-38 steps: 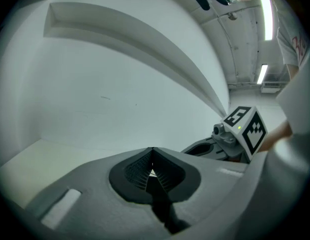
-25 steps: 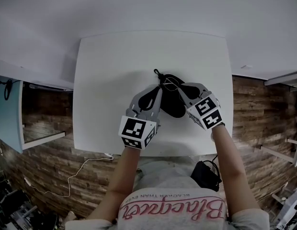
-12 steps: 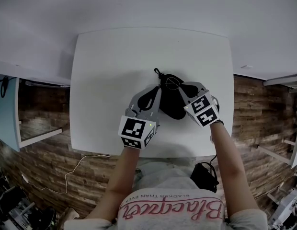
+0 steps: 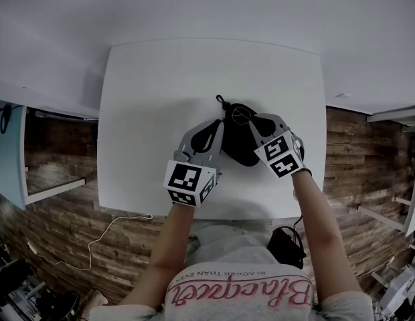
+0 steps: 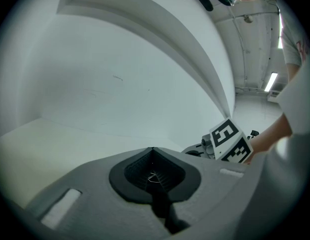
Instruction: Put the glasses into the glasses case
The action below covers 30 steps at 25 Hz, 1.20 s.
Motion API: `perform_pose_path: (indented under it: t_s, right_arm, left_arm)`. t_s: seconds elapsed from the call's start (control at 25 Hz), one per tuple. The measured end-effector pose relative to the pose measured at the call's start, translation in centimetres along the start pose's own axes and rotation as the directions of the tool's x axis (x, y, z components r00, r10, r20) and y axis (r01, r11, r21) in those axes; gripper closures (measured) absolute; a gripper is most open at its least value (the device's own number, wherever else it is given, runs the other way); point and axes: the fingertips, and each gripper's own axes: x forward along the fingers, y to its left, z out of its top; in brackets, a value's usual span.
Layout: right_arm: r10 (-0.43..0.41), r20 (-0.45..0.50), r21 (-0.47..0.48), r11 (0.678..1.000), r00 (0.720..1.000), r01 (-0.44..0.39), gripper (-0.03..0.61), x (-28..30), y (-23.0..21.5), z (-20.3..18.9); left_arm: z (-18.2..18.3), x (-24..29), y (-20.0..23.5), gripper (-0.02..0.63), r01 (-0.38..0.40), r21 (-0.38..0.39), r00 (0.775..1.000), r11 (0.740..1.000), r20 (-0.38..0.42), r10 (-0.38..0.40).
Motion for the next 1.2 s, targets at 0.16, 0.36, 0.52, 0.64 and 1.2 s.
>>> perform_pose_path:
  t_s: [0.16,0.36,0.52,0.64,1.2]
  right_arm:
    - [-0.005,0.048,0.042,0.999,0.999,0.003,0.563,-0.9,-0.1,0.7]
    - [-0.031,0.139,0.143,0.990,0.990,0.011,0.560,-3.9,0.1,2.4]
    - [-0.067,0.199,0.246,0.969,0.978,0.016,0.560,-6.6,0.2,3.2]
    - [-0.094,0.247,0.284,0.959,0.965,0.021,0.560,-8.5,0.7,3.6]
    - [-0.155,0.453,0.305,0.952,0.878,0.010,0.568,-17.8,5.1,5.6]
  left_arm:
    - [0.2,-0.6,-0.3,0.611,0.000,-0.001,1.000,1.000,0.011,0.000]
    - [0.5,-1.8,-1.4,0.611,0.000,0.015,0.999,1.000,0.033,0.000]
    - [1.4,-2.8,-1.8,0.611,-0.014,0.037,0.998,0.999,0.059,0.012]
    - [2.0,-3.6,-2.0,0.611,-0.031,0.048,0.996,0.998,0.081,0.027]
    - [4.0,-7.0,-7.8,0.611,-0.029,0.134,0.987,0.991,0.159,0.008]
